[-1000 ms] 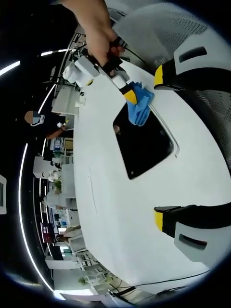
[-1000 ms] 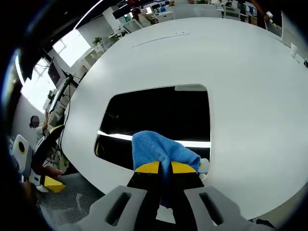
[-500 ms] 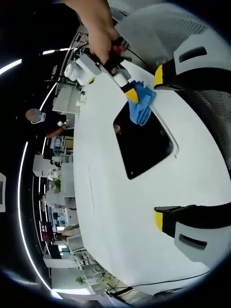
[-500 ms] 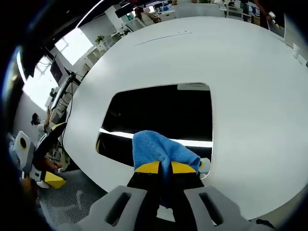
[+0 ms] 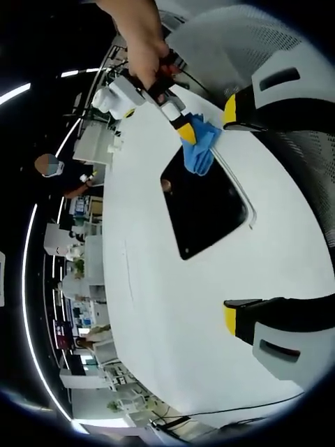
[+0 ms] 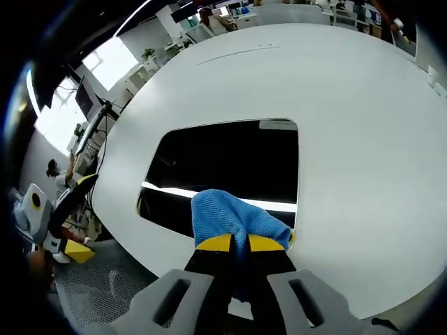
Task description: Wipe the mirror surface with the cleaning cloth until all visible marks leave the cleaned area.
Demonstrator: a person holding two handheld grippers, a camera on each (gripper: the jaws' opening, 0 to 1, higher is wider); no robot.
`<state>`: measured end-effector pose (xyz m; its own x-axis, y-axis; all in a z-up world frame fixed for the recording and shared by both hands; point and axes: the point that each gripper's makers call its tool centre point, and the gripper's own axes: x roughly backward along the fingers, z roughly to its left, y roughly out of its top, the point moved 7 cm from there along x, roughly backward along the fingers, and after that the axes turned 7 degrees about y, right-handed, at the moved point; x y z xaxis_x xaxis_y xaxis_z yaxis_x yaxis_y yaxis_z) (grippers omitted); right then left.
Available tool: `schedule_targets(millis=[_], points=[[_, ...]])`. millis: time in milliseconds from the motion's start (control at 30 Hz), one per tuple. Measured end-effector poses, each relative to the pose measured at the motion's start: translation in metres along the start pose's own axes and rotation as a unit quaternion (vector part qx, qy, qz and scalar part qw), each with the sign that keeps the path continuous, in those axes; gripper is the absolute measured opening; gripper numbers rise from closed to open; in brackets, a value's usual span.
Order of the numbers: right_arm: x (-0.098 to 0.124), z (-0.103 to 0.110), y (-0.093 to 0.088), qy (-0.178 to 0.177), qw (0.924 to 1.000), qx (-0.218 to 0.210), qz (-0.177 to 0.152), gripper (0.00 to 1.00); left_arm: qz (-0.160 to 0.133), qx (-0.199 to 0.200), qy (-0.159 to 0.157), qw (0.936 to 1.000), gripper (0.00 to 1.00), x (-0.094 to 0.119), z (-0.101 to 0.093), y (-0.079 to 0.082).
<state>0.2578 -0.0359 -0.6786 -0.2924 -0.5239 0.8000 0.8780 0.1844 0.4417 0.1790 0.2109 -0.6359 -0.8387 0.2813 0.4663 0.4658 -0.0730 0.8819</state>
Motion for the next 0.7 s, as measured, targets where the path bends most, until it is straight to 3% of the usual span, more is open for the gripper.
schedule_targets(millis=[700], points=[[0.012, -0.019, 0.0, -0.009, 0.9999, 0.002, 0.005, 0.01, -0.011, 0.01, -0.007, 0.9999, 0.99, -0.001, -0.001, 0.002]])
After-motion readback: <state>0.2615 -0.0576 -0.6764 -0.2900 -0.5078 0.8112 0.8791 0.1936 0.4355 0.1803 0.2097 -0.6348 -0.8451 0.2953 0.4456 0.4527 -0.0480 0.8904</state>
